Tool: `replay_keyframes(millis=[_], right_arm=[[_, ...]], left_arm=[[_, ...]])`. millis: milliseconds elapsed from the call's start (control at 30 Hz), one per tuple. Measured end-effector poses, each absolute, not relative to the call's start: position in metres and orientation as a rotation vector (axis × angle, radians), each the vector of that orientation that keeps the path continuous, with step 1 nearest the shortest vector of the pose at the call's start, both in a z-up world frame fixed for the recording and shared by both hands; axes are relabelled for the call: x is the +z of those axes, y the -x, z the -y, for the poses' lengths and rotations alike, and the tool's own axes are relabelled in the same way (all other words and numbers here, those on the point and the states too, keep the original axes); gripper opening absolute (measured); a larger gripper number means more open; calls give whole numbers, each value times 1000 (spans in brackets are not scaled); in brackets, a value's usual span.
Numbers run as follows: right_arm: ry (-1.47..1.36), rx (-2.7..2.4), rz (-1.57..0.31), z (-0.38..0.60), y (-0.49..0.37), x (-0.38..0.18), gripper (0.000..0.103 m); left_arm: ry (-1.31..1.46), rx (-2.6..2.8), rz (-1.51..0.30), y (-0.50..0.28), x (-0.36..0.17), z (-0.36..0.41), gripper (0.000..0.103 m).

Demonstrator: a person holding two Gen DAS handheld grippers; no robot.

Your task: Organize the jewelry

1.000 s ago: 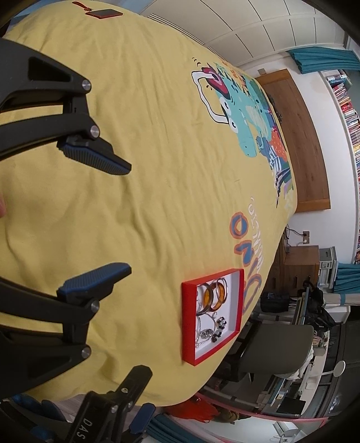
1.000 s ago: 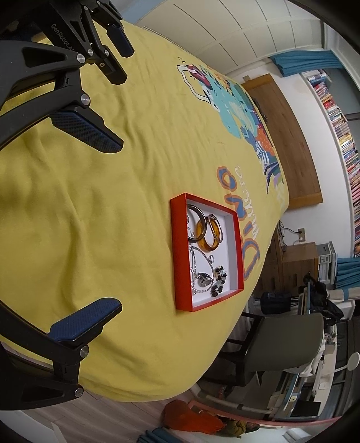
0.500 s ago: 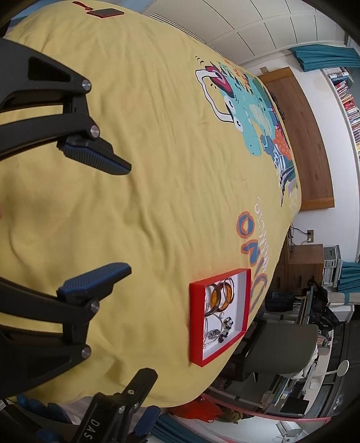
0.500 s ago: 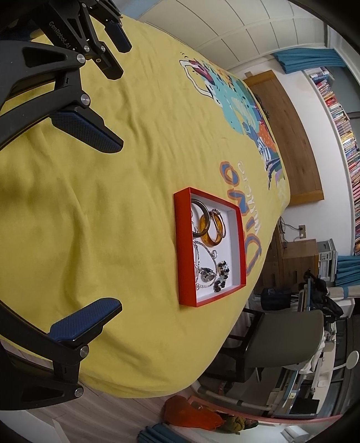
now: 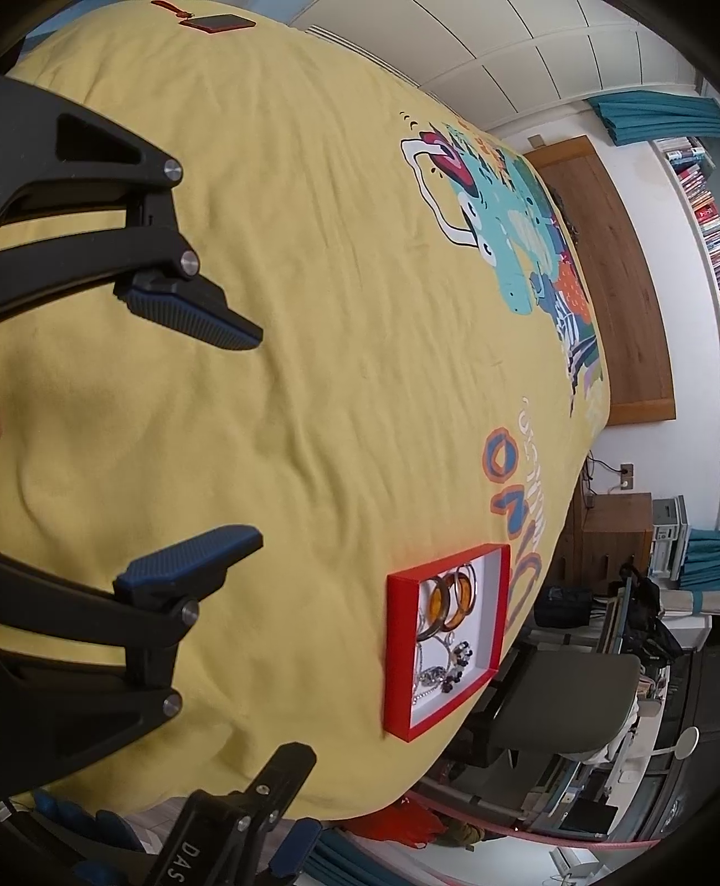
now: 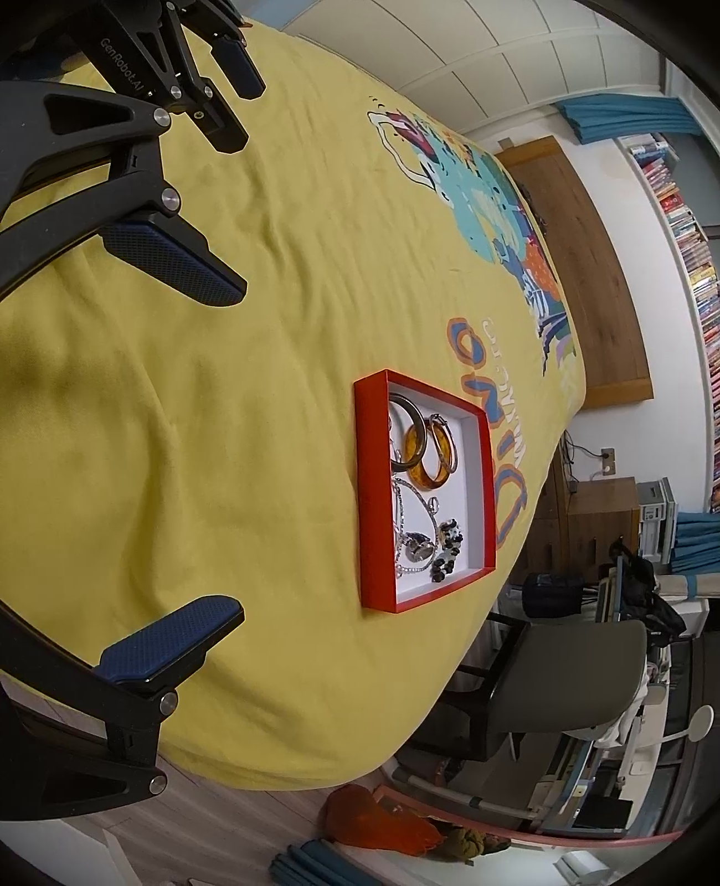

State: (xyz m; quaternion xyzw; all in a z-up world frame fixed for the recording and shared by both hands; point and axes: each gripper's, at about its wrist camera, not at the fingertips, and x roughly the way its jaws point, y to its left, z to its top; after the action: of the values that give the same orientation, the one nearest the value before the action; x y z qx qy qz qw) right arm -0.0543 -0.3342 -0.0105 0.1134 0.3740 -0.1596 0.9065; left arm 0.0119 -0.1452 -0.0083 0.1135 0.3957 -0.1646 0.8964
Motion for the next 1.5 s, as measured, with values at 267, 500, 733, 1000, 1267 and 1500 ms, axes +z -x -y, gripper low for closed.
replay_keyframes(millis=[267,500,733,1000,1267,1500], right_arm=[[-240,-332,-776,335,54,-12,102],[-243,-335,-777,336,55,-14,102],[-243,-335,-777,336,55,-14,102],[-243,-334,-777,337,55,-14,102],[-243,-335,-778,337,55,-14,102],[-243,-334,-779,337,55,-14,102]], left_arm=[[-235,-341,-822,-12,-10,145,64],[-235,-340,-824,-13,-11,144,64],[-237,-339,-827,-13,-13,144,64],[-237,-341,-828,-13,-13,143,64],[-236,-342,-830,-13,-13,143,64],[-236,-342,-830,-13,-13,143,64]])
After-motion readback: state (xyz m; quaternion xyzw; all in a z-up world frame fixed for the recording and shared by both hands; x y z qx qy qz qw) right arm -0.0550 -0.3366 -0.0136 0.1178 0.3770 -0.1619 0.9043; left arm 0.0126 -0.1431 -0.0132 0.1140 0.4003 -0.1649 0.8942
